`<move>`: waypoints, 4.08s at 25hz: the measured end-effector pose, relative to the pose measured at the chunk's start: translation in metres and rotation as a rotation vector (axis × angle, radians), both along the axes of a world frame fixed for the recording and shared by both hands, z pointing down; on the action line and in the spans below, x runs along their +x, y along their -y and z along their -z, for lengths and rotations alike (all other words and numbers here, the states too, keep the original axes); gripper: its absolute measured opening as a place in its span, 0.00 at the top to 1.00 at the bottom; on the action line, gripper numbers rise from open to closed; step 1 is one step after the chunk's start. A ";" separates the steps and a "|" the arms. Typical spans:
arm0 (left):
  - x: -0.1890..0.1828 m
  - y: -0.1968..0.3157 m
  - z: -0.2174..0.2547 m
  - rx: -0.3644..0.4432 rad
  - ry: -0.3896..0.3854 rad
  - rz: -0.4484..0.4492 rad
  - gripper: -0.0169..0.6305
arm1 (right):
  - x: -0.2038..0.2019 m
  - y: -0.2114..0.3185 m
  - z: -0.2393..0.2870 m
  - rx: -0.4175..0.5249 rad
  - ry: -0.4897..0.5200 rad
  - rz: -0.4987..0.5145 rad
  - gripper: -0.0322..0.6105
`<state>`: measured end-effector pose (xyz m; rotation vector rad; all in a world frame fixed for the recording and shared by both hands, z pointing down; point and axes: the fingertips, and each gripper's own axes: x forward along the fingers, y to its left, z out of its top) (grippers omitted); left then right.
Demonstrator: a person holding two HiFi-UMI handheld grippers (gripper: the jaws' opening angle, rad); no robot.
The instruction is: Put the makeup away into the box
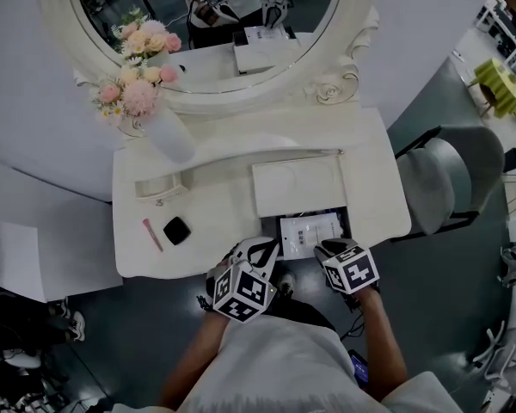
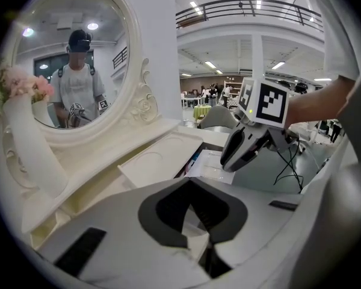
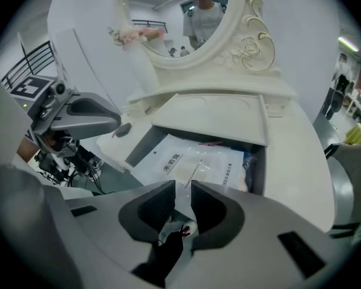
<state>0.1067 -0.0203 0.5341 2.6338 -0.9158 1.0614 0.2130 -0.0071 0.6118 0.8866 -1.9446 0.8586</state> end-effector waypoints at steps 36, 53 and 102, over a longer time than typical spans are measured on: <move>-0.074 0.013 0.001 -0.010 0.007 0.174 0.94 | -0.047 0.035 -0.011 -0.108 -0.189 0.152 0.84; -0.236 0.005 0.004 0.008 -0.025 0.526 0.94 | -0.265 0.057 0.050 0.175 0.056 0.599 0.83; -0.403 -0.029 -0.043 -0.090 -0.074 0.783 0.94 | -0.419 0.030 -0.063 0.361 -0.424 1.916 0.43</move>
